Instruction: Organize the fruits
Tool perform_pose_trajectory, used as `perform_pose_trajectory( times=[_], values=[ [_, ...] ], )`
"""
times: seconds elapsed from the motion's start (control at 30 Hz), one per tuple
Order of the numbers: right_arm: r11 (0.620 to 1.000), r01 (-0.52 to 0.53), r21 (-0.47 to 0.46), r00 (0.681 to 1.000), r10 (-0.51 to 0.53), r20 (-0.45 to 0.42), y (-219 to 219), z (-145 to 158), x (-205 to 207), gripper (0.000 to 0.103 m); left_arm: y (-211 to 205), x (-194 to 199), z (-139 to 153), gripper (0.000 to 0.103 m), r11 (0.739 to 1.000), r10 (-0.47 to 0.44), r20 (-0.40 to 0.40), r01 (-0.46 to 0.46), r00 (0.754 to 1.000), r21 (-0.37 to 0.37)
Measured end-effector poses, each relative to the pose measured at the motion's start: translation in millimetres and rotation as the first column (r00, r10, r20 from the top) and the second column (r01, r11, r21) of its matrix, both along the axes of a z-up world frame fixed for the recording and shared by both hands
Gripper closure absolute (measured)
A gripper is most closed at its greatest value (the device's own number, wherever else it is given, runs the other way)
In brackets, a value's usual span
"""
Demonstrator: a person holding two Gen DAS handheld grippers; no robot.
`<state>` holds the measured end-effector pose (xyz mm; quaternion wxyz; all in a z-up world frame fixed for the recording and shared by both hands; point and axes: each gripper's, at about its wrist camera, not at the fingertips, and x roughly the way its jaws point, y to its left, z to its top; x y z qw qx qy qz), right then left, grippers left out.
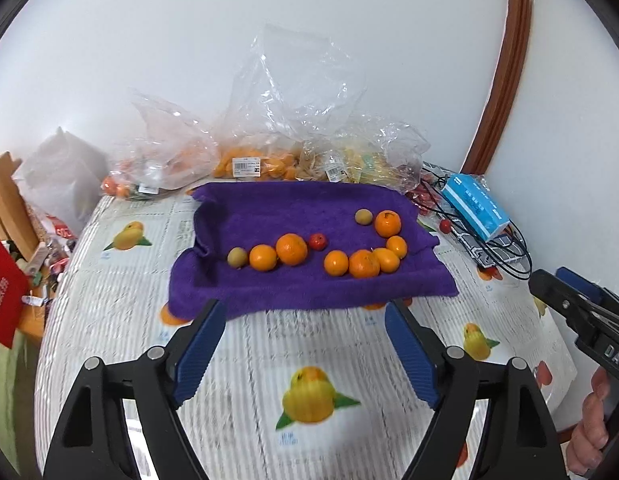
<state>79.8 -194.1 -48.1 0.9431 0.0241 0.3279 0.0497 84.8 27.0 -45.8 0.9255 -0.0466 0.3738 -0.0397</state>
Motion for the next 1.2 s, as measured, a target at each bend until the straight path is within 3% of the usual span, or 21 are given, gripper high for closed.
perform_pose_trajectory(
  times=[0.1,0.2,0.4,1.2],
  values=[
    [1.0,0.006,-0.01,0.999,-0.006,0.035,-0.3,6.6,-20.6,0.01,0.0,-18.5,6.7,0.016,1.0,0.009,0.019,-0.009,1.0,0.006],
    [1.0,0.02,-0.022,0.996,-0.018,0.084,0.5,13.3,-43.3,0.006,-2.6,-33.2,13.1,0.012,0.999,0.013,0.033,-0.014,0.999,0.03],
    [0.999,0.028,-0.018,0.994,-0.026,0.102,-3.5,18.5,-71.7,0.001,-3.6,-60.9,24.8,0.01,0.997,0.026,0.074,-0.031,0.997,0.064],
    [0.999,0.044,-0.028,0.991,-0.04,0.128,-8.0,26.6,-104.3,0.0,-12.2,-80.7,34.0,0.01,0.997,0.023,0.102,-0.03,0.995,0.065]
  ],
)
